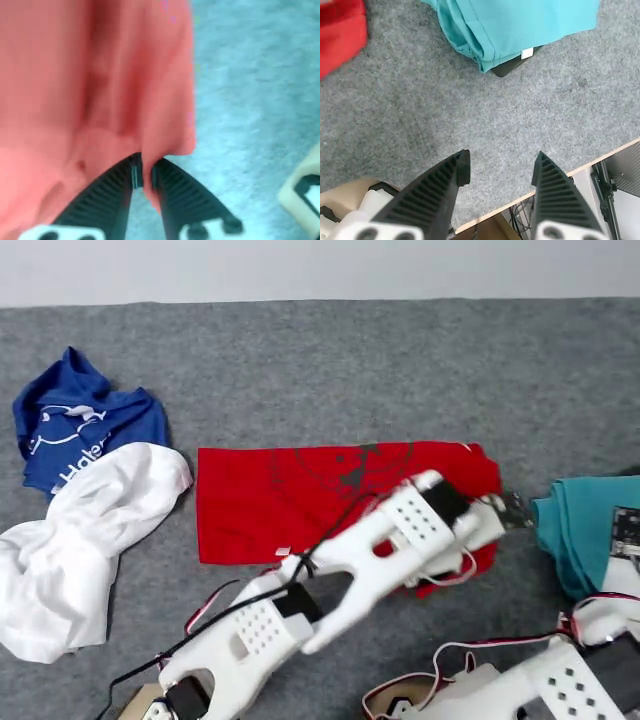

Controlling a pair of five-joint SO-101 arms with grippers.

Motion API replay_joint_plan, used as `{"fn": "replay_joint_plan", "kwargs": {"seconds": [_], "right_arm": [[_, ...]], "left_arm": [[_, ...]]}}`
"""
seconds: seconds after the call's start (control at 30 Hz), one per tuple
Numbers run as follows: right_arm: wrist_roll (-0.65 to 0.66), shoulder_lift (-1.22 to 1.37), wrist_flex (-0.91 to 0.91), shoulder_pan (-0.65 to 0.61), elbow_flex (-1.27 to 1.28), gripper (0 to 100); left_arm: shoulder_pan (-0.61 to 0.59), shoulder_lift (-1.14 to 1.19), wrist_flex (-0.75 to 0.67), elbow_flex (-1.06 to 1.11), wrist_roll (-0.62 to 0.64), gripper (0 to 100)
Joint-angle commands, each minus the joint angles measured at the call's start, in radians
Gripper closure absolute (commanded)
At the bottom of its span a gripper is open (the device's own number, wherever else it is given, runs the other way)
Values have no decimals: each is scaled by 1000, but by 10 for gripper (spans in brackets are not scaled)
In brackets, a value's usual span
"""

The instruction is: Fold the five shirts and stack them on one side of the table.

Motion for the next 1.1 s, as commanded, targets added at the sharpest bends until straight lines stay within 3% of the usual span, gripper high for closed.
{"fn": "replay_joint_plan", "kwargs": {"seconds": [0.0,0.23,0.63,0.87,1.07], "right_arm": [[5,-10,-7,7,-9,782],[0,-10,-5,7,-5,782],[-2,-10,-4,5,-3,782],[-2,-10,-4,5,-3,782],[-3,-7,-4,5,-3,782]], "left_arm": [[-60,-77,25,-12,-52,998],[-153,-26,12,-127,-81,998],[-209,167,17,-421,-94,993],[-278,213,12,-550,-52,834],[-296,207,17,-605,-83,826]]}}
